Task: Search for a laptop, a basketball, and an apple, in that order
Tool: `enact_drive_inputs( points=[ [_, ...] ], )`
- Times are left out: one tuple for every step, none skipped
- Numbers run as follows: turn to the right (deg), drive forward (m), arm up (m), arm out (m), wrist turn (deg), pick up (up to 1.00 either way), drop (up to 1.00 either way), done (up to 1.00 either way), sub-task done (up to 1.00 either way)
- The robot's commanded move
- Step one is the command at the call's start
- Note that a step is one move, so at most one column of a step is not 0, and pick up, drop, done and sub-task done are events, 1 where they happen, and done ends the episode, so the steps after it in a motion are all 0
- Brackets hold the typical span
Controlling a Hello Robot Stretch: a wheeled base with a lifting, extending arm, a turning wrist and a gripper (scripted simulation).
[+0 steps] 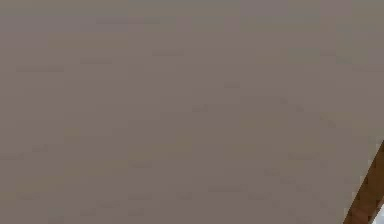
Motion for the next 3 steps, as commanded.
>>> enact_drive_inputs(
  points=[
    [0.0,0.05,0.0,0.0,0.0,0.0,0.0,0.0,0.0],
    [45.0,0.0,0.0,0.0,0.0,0.0,0.0,0.0,0.0],
    [36.0,0.0,0.0,0.0,0.0,0.0,0.0,0.0,0.0]
  ],
)
